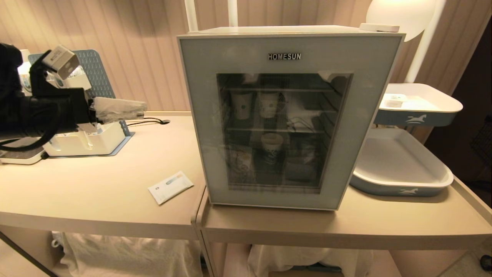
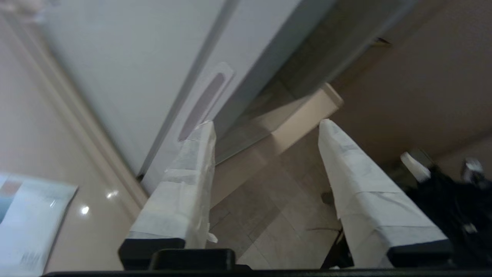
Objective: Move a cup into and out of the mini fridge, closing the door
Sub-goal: Open the freezer door
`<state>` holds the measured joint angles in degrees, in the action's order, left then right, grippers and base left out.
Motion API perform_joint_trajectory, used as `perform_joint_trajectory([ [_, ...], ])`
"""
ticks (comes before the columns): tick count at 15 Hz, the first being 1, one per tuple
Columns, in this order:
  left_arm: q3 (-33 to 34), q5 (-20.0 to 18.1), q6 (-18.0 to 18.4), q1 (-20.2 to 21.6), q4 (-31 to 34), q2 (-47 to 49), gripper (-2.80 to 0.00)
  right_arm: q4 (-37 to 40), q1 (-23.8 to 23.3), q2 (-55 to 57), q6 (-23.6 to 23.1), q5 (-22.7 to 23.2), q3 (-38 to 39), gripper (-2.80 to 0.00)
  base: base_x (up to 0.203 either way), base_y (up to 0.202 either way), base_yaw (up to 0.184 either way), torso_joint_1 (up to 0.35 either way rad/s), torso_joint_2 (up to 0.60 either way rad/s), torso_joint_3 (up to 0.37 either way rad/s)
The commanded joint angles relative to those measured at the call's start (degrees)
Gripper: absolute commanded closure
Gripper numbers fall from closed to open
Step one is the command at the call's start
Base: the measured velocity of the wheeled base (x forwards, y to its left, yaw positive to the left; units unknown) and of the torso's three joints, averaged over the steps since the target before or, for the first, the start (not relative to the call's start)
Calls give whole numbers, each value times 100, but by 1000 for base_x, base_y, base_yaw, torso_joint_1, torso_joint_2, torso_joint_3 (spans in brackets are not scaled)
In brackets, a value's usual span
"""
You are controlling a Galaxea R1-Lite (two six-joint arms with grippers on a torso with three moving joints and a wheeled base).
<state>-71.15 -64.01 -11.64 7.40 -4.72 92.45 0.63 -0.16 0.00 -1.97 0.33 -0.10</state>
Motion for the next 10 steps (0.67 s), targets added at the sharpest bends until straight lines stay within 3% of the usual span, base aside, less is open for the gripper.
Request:
perform_joint_trajectory([
  [1,231,-716,30,8,-1022,632,-280,-2,-2,-9,-5,2,1,0,0,0,0,0,0,0],
  [5,884,-1226,88,-417,-3327,1416,-280,7,6,-9,-5,2,1,0,0,0,0,0,0,0],
  [8,1134,-1207,77,-975,-4710,2046,-280,16,7,-9,-13,2,10,0,0,0,0,0,0,0],
  [10,1142,-1106,64,-1232,-5172,2370,-280,16,7,-9,-13,2,10,0,0,0,0,0,0,0],
])
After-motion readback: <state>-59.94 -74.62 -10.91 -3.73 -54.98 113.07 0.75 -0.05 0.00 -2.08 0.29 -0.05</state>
